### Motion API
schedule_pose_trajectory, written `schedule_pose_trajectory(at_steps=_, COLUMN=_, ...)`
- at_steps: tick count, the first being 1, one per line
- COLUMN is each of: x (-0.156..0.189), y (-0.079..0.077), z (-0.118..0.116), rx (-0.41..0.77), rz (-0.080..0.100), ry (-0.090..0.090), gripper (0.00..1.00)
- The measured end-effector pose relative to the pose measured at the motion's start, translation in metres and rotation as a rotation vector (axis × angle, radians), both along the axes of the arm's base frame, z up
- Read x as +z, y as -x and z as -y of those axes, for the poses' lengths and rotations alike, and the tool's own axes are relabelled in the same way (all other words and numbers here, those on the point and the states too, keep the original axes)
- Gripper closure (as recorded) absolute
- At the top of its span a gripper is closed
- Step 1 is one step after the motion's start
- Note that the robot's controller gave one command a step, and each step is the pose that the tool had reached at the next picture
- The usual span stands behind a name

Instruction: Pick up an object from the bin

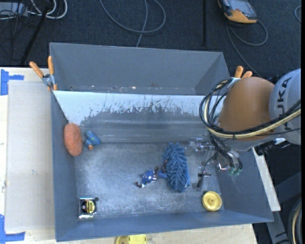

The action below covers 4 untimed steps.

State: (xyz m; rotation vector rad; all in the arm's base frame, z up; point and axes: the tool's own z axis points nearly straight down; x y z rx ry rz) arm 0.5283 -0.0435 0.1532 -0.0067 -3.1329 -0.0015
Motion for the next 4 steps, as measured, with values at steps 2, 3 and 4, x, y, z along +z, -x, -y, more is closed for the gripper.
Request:
schedule_pose_trajectory(at_steps=2, x=-0.043, y=-0.01, z=-0.016, rx=0.008, rz=0.015, ry=0.001, gripper=0.0)
schedule_pose_trajectory(at_steps=3, x=-0.082, y=-0.008, z=-0.032, rx=-0.06, rz=0.016, ry=0.001, gripper=0.0)
schedule_pose_trajectory(at_steps=4, x=-0.08, y=-0.012, z=-0.038, rx=0.121, rz=0.028, ry=0.001, gripper=1.0)
